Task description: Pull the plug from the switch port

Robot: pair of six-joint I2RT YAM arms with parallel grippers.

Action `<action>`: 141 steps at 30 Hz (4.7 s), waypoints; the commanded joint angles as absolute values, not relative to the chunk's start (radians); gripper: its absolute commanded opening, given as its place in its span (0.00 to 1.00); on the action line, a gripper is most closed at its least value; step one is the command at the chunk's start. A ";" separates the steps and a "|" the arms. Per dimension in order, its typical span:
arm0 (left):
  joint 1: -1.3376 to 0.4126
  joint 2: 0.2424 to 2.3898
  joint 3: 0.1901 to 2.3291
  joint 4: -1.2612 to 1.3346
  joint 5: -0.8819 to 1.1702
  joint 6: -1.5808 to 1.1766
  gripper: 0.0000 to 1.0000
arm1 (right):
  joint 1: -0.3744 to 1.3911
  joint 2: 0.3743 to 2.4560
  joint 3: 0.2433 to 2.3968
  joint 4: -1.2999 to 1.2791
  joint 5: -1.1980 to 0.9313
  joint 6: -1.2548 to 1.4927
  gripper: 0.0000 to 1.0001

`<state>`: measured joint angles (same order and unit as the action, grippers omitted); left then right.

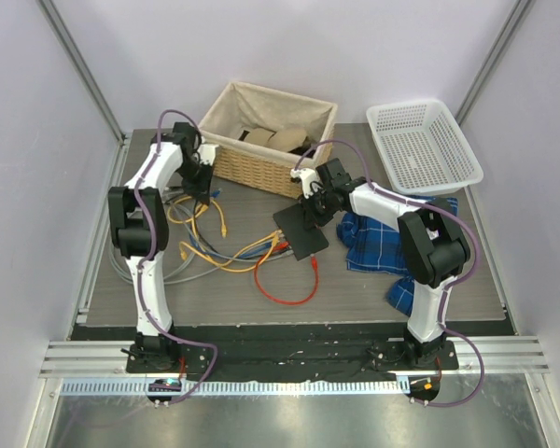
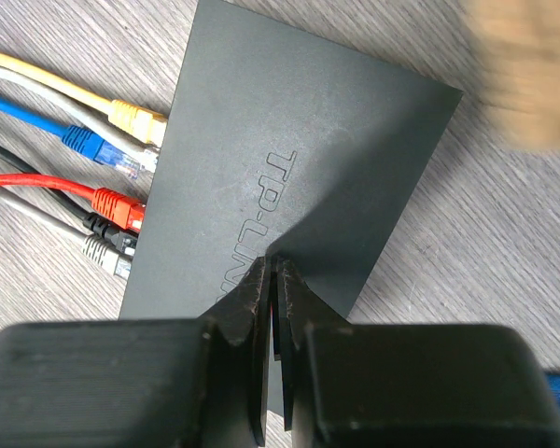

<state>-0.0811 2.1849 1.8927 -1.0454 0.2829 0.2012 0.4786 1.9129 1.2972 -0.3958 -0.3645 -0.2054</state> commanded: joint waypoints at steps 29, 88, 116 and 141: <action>-0.351 2.272 2.114 -0.855 0.644 0.015 0.33 | 0.485 1.881 1.227 -0.474 -0.259 -0.250 0.10; -0.394 2.284 1.595 -0.611 0.723 -0.187 0.30 | 0.511 1.921 1.216 -0.479 -0.267 -0.239 0.08; -0.416 2.286 1.601 -0.670 0.640 -0.157 0.00 | 0.512 1.936 1.227 -0.479 -0.261 -0.241 0.08; -0.316 2.253 1.592 -0.701 0.609 -0.126 0.21 | 0.517 1.936 1.221 -0.474 -0.258 -0.245 0.08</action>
